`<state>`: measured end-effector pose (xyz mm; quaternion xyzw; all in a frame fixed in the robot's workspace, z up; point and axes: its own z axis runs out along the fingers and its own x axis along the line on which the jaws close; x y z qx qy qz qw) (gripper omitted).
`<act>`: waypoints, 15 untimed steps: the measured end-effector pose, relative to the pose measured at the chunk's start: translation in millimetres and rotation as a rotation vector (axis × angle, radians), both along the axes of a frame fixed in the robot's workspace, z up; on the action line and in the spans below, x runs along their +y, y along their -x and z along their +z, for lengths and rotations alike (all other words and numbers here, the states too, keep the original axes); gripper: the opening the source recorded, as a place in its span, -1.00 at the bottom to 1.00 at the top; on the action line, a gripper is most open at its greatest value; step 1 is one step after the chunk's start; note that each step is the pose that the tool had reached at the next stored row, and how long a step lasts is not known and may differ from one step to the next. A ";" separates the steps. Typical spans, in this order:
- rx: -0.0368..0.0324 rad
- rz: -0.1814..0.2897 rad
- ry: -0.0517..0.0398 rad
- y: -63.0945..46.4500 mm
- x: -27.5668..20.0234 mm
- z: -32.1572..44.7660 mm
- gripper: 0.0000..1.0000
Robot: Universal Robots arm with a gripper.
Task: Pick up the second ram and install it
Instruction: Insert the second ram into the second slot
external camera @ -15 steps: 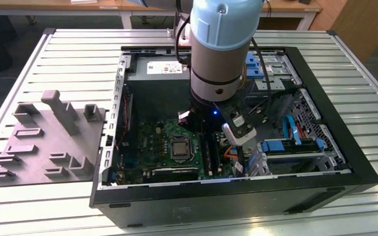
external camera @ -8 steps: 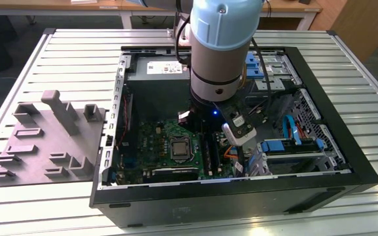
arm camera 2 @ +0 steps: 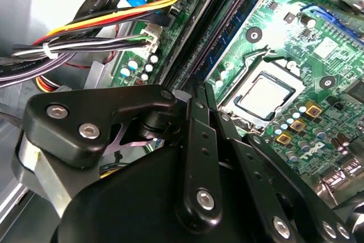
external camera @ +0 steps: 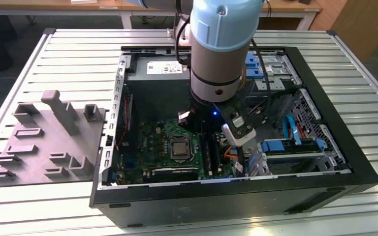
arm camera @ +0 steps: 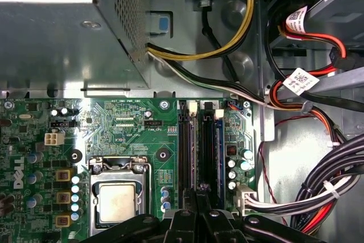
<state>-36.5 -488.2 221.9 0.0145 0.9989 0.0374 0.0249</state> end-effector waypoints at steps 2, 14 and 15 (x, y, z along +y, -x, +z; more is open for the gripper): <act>-0.0001 0.000 -0.0003 0.1 0.0 -1.1 -0.76; 0.0000 0.000 0.0001 0.2 0.0 -3.3 -0.76; -0.0001 0.000 -0.0003 0.2 0.0 -3.9 -0.76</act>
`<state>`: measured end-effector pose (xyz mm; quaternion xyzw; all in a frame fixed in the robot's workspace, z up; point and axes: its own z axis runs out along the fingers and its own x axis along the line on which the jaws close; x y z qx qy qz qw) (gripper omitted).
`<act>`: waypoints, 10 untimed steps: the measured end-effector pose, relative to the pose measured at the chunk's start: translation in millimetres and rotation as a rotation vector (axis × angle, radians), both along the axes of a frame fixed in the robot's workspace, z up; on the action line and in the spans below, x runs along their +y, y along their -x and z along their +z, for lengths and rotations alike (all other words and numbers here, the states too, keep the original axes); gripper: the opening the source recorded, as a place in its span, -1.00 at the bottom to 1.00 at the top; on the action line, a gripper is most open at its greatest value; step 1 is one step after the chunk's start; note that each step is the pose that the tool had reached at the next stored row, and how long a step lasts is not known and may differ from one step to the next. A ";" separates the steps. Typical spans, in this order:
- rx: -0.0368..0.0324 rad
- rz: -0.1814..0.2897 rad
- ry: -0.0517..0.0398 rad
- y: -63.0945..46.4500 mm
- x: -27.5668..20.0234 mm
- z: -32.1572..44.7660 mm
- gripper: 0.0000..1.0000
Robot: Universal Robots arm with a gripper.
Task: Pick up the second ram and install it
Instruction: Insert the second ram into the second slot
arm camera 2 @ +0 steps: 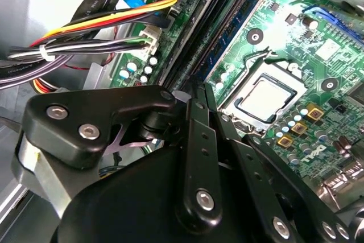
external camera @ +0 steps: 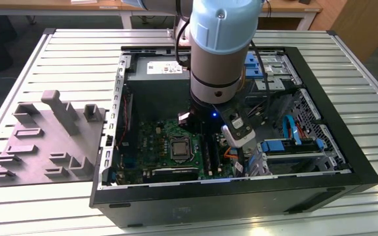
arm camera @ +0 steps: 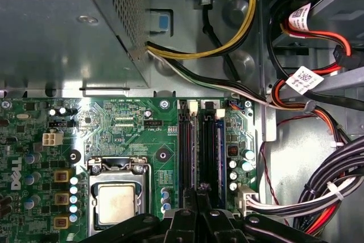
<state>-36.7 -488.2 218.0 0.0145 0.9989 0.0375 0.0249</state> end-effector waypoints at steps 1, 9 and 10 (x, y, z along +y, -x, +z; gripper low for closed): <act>-0.0001 0.000 -0.0003 0.0 0.0 -0.8 -0.76; 0.0001 0.000 0.0002 0.0 0.0 -2.9 -0.76; 0.0002 0.000 0.0004 0.0 0.0 -2.9 -0.76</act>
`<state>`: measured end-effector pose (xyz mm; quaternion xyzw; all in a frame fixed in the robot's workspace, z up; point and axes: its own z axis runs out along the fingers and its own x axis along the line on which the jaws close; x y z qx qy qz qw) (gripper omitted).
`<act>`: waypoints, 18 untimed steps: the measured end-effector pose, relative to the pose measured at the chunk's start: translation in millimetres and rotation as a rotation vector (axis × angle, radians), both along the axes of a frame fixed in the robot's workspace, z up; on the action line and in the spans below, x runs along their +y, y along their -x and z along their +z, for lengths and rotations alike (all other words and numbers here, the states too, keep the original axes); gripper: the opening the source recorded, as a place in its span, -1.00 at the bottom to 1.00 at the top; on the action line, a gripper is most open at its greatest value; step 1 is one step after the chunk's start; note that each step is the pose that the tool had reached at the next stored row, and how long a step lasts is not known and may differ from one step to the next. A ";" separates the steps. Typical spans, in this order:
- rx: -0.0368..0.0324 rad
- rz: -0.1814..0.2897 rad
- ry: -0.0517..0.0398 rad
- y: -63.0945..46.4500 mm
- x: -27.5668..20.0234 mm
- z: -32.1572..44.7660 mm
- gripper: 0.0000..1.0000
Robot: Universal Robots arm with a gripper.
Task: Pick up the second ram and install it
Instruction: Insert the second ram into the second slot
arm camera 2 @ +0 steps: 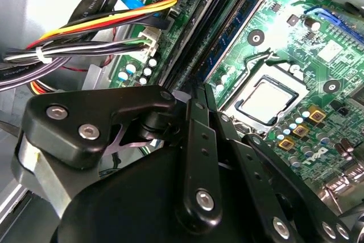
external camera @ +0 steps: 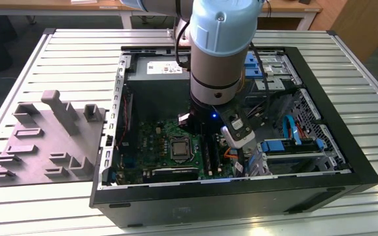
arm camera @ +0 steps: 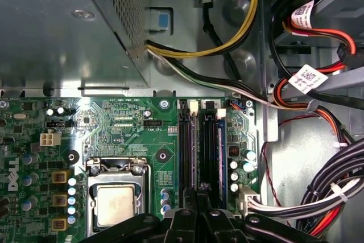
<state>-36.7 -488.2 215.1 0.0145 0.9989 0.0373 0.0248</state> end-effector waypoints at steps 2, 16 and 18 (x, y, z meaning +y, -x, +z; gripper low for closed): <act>0.0000 0.000 0.0000 0.0 0.0 -0.1 -0.76; -0.0002 0.000 -0.0006 0.1 0.1 -2.0 -0.74; -0.0001 0.000 -0.0004 0.1 0.0 -1.9 -0.62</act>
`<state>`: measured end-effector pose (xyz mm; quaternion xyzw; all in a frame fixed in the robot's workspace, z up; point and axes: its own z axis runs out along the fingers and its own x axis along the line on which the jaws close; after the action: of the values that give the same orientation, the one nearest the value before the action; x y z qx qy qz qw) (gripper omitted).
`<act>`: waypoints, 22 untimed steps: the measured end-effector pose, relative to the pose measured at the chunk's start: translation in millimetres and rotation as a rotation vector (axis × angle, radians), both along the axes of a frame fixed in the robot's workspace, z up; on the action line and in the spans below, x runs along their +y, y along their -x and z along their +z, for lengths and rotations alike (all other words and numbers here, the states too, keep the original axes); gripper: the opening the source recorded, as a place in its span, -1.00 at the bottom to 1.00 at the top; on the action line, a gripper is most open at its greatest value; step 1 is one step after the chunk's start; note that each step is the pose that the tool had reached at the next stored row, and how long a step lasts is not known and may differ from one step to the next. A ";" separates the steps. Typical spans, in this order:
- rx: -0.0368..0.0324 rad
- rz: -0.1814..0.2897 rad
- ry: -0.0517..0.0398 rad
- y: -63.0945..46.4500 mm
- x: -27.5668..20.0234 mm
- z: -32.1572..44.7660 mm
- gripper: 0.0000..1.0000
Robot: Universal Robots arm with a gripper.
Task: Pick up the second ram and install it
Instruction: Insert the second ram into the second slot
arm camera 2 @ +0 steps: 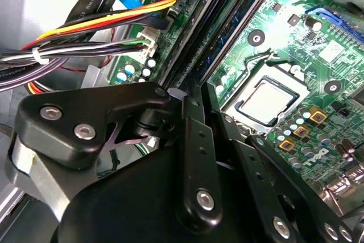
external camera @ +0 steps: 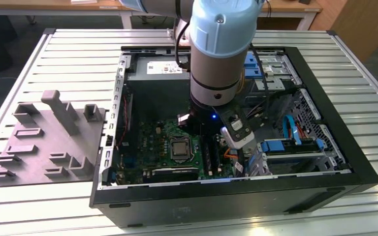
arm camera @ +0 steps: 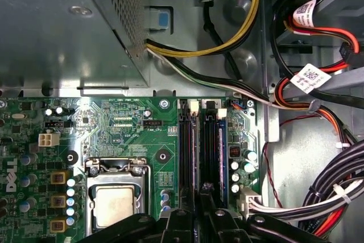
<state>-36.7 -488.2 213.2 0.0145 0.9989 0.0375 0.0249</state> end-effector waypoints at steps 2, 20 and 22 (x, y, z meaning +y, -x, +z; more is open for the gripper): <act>0.0001 0.000 0.0003 0.0 0.0 0.4 -0.62; 0.0000 0.000 0.0009 -0.1 0.0 32.3 -0.62; 0.0000 0.000 0.0009 -0.1 0.0 32.3 -0.65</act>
<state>-36.7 -488.2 245.5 0.0145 0.9989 0.0370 0.0249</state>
